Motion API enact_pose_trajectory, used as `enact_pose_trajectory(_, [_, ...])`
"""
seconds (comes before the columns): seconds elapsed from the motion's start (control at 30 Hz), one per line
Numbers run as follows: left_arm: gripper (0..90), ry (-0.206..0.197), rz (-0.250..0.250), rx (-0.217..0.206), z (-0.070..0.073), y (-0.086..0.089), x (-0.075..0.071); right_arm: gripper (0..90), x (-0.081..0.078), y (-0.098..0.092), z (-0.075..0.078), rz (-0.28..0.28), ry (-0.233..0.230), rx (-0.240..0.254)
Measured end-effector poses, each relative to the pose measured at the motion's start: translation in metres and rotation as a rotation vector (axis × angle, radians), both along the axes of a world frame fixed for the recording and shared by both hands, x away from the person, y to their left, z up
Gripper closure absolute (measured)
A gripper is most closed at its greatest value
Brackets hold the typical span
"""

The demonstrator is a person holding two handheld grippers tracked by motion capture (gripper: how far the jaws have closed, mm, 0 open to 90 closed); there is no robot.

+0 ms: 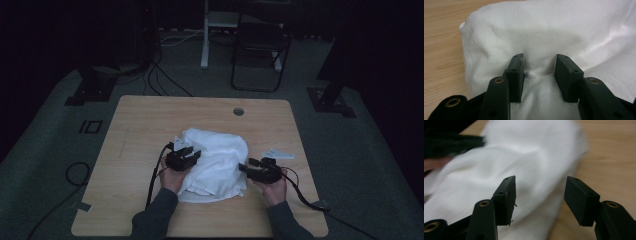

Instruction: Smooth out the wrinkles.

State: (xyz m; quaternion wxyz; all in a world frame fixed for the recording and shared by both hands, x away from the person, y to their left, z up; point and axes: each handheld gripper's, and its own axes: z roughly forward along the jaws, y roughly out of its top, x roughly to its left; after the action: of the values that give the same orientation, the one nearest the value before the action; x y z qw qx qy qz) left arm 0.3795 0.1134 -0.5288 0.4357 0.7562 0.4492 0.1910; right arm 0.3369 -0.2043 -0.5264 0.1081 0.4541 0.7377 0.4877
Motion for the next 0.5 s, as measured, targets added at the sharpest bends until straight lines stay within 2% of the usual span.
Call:
enact_pose_trajectory(0.13, [59.2, 0.003, 0.001, -0.001, 0.0, 0.0, 0.0, 37.9, -0.019, 0.014, -0.003, 0.074, -0.026, 0.008])
enact_pose_trajectory(0.2, [59.2, 0.002, 0.002, -0.001, 0.0, -0.001, 0.0, 36.1, -0.024, 0.023, -0.004, 0.106, -0.037, -0.009])
enact_pose_trajectory(0.27, [59.2, 0.002, 0.003, -0.002, 0.0, -0.001, 0.0, 35.7, -0.025, 0.032, -0.009, 0.141, -0.026, -0.05])
enact_pose_trajectory(0.3, [59.2, 0.002, 0.003, -0.001, 0.0, -0.001, 0.0, 42.1, -0.024, 0.037, -0.012, 0.149, -0.021, -0.078])
enact_pose_trajectory(0.37, [59.2, 0.002, 0.002, -0.002, 0.001, 0.0, 0.0, 75.6, -0.025, 0.04, -0.015, 0.179, -0.027, -0.128])
enact_pose_trajectory(0.4, [59.1, 0.003, 0.001, -0.002, 0.001, 0.0, 0.0, 85.1, -0.025, 0.04, -0.013, 0.184, -0.029, -0.144])
enact_pose_trajectory(0.5, [58.9, 0.006, -0.008, -0.004, 0.002, 0.001, 0.001, 87.4, -0.029, 0.028, 0.001, 0.183, -0.084, -0.157])
